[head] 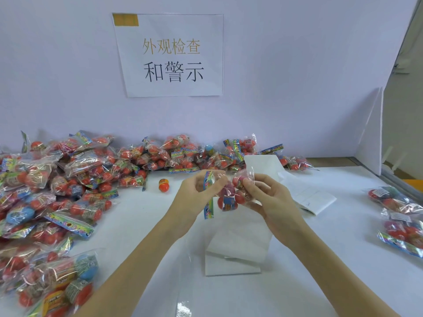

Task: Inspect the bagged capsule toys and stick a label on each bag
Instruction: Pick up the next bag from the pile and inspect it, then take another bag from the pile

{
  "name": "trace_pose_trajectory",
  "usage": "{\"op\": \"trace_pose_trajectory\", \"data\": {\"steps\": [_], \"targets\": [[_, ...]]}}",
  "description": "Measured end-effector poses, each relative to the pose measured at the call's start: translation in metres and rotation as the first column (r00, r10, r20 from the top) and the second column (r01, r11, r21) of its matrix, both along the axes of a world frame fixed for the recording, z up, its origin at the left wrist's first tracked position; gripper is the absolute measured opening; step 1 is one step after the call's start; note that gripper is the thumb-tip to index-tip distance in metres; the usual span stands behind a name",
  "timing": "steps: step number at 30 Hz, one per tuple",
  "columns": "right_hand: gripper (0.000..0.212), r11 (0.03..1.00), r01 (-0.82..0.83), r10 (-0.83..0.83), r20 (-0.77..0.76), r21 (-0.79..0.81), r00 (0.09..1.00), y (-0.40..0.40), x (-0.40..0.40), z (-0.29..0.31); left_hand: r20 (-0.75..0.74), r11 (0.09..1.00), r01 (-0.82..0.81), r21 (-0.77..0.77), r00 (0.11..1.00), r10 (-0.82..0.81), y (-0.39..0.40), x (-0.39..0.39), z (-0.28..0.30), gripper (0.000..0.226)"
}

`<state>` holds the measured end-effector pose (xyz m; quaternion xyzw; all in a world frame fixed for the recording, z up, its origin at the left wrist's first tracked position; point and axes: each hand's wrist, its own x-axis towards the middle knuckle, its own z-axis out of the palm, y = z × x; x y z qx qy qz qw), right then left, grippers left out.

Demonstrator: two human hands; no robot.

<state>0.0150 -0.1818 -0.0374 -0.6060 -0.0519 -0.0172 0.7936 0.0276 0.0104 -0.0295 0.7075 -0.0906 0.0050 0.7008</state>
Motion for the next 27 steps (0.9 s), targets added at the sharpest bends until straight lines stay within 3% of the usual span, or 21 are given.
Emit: {"op": "trace_pose_trajectory", "data": {"steps": [4, 7, 15, 23, 25, 27], "targets": [[0.035, 0.996, -0.008, 0.008, -0.001, -0.089, 1.0, -0.002, -0.001, 0.003, 0.023, 0.999, -0.044, -0.024, 0.999, 0.044, 0.001, 0.001, -0.004, 0.017], [0.027, 0.976, 0.105, -0.097, 0.051, -0.191, 0.994, 0.0, -0.002, 0.0, -0.015, 0.995, -0.023, -0.093, 1.0, 0.022, -0.001, 0.0, -0.004, 0.016], [0.039, 0.996, 0.054, -0.047, -0.102, 0.067, 0.994, -0.01, -0.001, 0.005, -0.137, 0.968, 0.001, -0.252, 0.99, -0.037, -0.004, -0.002, 0.005, 0.022], [0.041, 0.995, -0.099, 0.098, -0.02, -0.029, 0.995, -0.002, -0.005, 0.009, -0.205, 0.891, -0.083, -0.447, 0.979, -0.012, 0.006, 0.006, 0.002, 0.021], [0.034, 0.995, -0.049, 0.05, 0.002, -0.091, 0.999, 0.0, -0.005, 0.007, -0.168, 0.932, -0.039, -0.361, 0.985, -0.024, 0.01, 0.009, 0.002, 0.02], [0.031, 0.979, 0.022, -0.016, 0.028, -0.202, 0.999, -0.001, -0.004, 0.005, -0.119, 0.983, 0.011, -0.183, 0.992, -0.034, 0.012, 0.009, 0.003, 0.023]]}}
